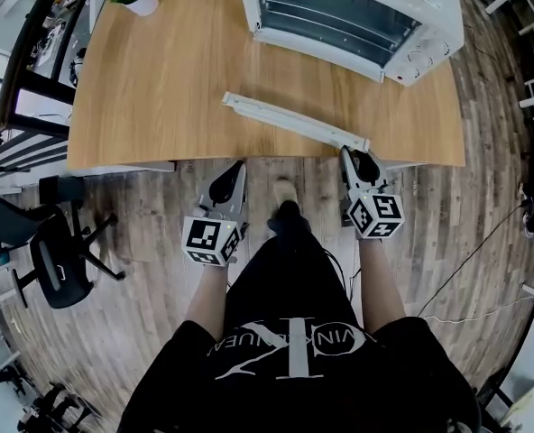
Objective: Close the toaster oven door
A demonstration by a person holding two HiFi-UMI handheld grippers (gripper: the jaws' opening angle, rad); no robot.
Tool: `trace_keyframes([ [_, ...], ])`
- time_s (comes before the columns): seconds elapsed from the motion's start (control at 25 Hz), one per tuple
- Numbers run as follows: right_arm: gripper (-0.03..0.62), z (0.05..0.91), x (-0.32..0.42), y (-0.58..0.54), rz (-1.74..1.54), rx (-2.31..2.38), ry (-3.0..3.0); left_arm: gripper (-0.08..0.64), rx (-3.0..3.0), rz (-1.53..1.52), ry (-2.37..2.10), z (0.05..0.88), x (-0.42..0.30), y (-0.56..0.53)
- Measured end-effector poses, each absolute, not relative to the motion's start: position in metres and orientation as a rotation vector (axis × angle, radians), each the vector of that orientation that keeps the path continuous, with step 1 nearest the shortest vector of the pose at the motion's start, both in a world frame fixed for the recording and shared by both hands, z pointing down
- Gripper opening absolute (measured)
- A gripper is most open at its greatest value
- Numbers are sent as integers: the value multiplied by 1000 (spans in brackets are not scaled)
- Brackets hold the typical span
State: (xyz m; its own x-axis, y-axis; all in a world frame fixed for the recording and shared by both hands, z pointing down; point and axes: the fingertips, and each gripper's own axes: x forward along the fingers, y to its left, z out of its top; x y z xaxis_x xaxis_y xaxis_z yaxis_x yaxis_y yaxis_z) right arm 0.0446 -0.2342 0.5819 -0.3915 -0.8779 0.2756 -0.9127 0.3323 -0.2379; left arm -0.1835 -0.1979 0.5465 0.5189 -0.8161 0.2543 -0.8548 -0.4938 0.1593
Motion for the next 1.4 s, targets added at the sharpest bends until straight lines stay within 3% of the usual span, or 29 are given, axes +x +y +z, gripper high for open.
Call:
trace_keyframes([
  [1.4,98,522,54,-243,410,1812,-2465,11,2489,148,-1460,523,-201,-198],
])
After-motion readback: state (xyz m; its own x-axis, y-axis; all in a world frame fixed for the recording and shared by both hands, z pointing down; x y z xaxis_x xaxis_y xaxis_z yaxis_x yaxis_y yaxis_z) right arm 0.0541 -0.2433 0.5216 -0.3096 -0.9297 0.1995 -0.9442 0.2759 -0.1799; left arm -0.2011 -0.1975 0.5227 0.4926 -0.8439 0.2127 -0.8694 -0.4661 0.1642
